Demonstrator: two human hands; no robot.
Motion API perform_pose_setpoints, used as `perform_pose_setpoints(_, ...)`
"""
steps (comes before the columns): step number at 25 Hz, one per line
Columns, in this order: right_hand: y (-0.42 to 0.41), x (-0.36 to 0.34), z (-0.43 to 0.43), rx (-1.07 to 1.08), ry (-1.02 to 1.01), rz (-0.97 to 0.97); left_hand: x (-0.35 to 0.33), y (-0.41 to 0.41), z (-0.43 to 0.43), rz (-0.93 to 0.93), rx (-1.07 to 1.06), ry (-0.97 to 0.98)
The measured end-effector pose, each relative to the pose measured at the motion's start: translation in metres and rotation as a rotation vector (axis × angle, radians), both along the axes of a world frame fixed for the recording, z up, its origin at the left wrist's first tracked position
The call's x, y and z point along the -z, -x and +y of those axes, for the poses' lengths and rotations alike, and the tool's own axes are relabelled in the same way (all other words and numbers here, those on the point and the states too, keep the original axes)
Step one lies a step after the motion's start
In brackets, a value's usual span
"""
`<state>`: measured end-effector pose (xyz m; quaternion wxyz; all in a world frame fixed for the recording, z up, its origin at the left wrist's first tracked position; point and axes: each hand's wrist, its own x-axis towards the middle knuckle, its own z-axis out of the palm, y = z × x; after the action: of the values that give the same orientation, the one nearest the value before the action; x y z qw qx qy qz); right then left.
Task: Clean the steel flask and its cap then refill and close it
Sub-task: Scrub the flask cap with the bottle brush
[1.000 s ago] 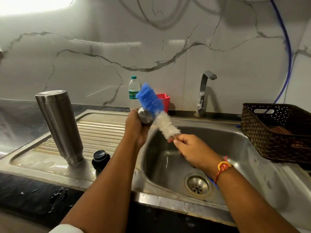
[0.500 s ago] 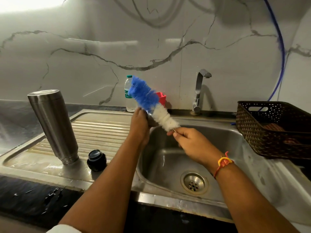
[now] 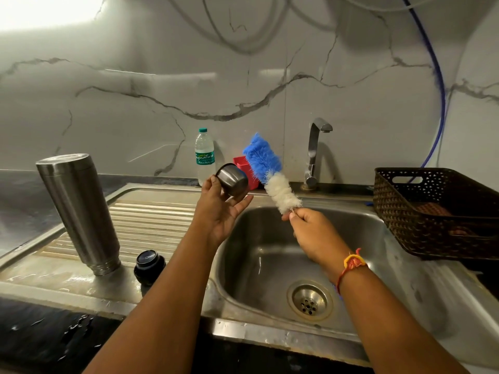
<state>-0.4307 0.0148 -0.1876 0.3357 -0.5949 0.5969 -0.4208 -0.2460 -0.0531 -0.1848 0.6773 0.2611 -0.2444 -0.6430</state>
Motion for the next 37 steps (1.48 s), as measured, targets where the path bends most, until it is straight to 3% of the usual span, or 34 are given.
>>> perform_pose_setpoints(5, 0.000, 0.001, -0.002, -0.003, -0.032, 0.038, 0.001, -0.007, -0.003, 0.063, -0.071, -0.034)
perform_pose_setpoints(11, -0.001, 0.003, 0.000, -0.043, 0.014, 0.039, -0.002, -0.023, -0.007, 0.263, -0.138, -0.023)
perform_pose_setpoints(18, 0.001, 0.004, 0.002, -0.093, 0.090, 0.212, 0.002, -0.040, -0.016, 0.276, -0.244, -0.031)
perform_pose_setpoints(21, -0.001, 0.003, 0.005, -0.145, 0.107, 0.190, 0.000, -0.048, -0.016, 0.308, -0.272, -0.085)
perform_pose_setpoints(31, 0.003, 0.003, 0.007, -0.141, 0.160, 0.477, 0.013, -0.061, -0.027, 0.275, -0.175, -0.012)
perform_pose_setpoints(37, 0.002, 0.004, 0.007, -0.083, 0.222, 0.601, 0.013, -0.053, -0.028, 0.031, -0.206, -0.003)
